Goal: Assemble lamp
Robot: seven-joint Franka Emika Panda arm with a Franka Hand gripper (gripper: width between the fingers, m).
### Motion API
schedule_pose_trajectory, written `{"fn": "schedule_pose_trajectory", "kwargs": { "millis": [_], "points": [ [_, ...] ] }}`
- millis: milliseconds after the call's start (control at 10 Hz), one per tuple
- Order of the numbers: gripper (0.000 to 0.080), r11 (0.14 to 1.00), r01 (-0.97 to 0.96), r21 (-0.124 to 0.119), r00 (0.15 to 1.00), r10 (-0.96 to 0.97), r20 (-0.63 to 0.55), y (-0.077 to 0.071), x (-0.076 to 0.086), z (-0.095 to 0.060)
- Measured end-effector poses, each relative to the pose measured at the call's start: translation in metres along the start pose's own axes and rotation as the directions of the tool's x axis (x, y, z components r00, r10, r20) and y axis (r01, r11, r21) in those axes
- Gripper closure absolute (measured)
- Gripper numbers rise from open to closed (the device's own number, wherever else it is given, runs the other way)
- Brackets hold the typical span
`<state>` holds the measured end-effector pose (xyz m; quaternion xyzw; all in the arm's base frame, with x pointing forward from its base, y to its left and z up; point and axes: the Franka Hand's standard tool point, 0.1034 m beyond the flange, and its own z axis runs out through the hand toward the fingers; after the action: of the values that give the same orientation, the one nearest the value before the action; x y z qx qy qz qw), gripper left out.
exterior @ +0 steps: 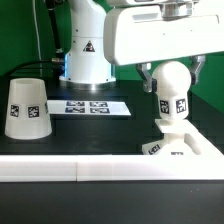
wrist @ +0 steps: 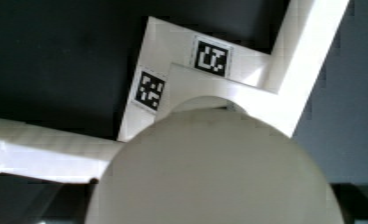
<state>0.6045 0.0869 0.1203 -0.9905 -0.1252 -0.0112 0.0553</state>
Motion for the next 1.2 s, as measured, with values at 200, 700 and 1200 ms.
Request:
{"fn": "schedule_pose_trajectory", "kwargs": {
  "millis": [200, 700, 1200],
  "points": [
    [0.0222, 0.980, -0.201, -0.001, 0.980, 0.201, 0.000, -0.0041, 0.0006, -0.0002],
    [0.0220, 0.752, -0.659, 0.001, 0.752, 0.659, 0.009, -0.0058, -0.0005, 0.0009],
    [0.0220, 0.516, -0.857, 0.004, 0.516, 0.856, 0.013, -0.0076, -0.0003, 0.0014]
  ]
}}
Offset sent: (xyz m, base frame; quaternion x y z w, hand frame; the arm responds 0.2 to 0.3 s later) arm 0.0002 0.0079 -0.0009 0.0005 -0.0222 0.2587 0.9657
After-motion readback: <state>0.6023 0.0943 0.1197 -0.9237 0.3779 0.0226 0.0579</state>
